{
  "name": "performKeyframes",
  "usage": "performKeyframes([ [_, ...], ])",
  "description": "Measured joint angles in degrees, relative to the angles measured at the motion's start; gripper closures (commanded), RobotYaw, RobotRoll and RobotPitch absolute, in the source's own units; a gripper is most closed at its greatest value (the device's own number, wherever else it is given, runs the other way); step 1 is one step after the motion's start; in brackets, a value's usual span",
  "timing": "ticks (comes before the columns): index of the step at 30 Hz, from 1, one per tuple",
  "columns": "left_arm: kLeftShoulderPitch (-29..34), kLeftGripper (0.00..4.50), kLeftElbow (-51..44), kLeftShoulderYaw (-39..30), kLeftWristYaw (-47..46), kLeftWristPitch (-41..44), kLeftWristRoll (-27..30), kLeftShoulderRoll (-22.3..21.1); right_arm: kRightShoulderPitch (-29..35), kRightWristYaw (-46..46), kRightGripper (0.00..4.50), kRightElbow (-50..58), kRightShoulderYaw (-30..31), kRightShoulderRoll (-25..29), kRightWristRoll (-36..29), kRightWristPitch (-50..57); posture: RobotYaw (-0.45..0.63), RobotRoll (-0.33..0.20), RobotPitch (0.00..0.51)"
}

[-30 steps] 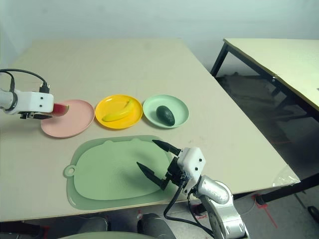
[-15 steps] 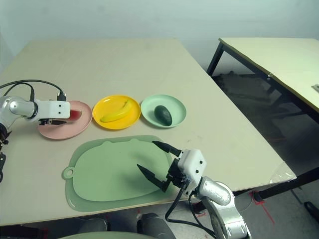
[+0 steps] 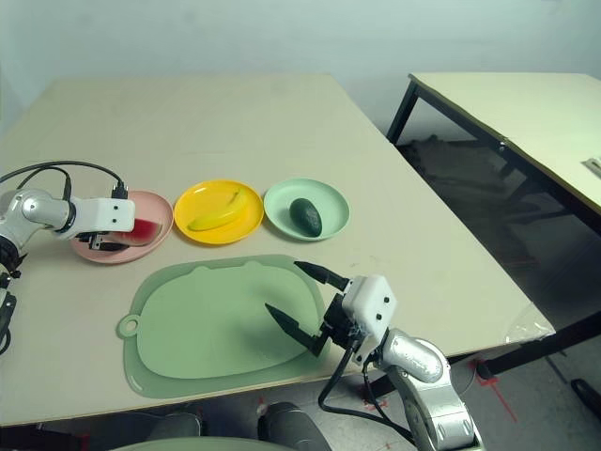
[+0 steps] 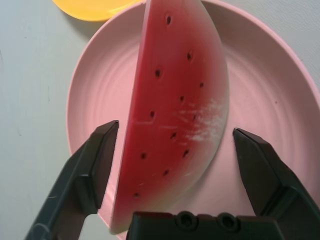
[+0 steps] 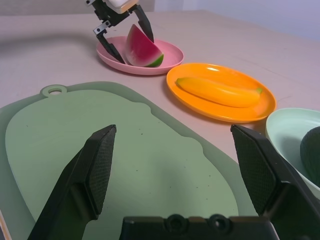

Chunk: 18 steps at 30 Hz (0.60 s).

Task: Place the fruits into color-matched plates.

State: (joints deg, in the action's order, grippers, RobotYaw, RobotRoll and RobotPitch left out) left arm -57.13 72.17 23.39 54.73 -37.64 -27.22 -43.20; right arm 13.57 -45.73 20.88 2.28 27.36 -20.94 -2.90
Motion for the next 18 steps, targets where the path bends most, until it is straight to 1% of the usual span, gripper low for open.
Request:
performKeyframes([
  [6,-0.02,0.01,-0.06,-1.2,0.64,0.45,1.12,-0.93,-2.77,1.53,0.0,-1.32,-0.41,-1.44,-0.79,1.59,0.0,0.0,0.0],
  [9,-0.05,0.01,-1.26,-5.6,4.21,1.46,5.92,-1.88,-4.75,4.07,0.0,-4.1,-2.51,-2.5,-1.27,3.36,-0.01,0.0,0.0],
  [11,0.39,0.01,-4.56,-10.57,9.04,4.37,12.36,-2.5,-6.66,6.75,0.0,-7.54,-5.04,-4.07,-1.91,4.74,-0.01,0.0,0.0],
  [14,6.81,0.01,-17.23,-18.07,15.84,12.51,23.17,-4.63,-10.94,10.32,0.0,-13.9,-8.31,-6.16,-2.03,4.86,0.02,0.0,0.0],
  [15,11.8,0.01,-24.49,-20.92,17.49,17.36,27.56,-5.76,-12.73,11.97,0.0,-16.9,-9.95,-6.88,-1.93,4.55,0.02,0.0,0.0],
  [16,15.92,0.01,-30.21,-22.97,18.04,21.62,30.56,-6.4,-13.63,13.07,0.0,-19.08,-11.27,-7.0,-1.81,4.21,0.04,0.0,0.0],
  [18,25.6,0.01,-42.5,-28.29,17.2,31.21,36.99,-7.58,-15.24,14.22,0.0,-23.53,-13.26,-7.02,-1.27,2.58,0.06,0.0,0.0],
])
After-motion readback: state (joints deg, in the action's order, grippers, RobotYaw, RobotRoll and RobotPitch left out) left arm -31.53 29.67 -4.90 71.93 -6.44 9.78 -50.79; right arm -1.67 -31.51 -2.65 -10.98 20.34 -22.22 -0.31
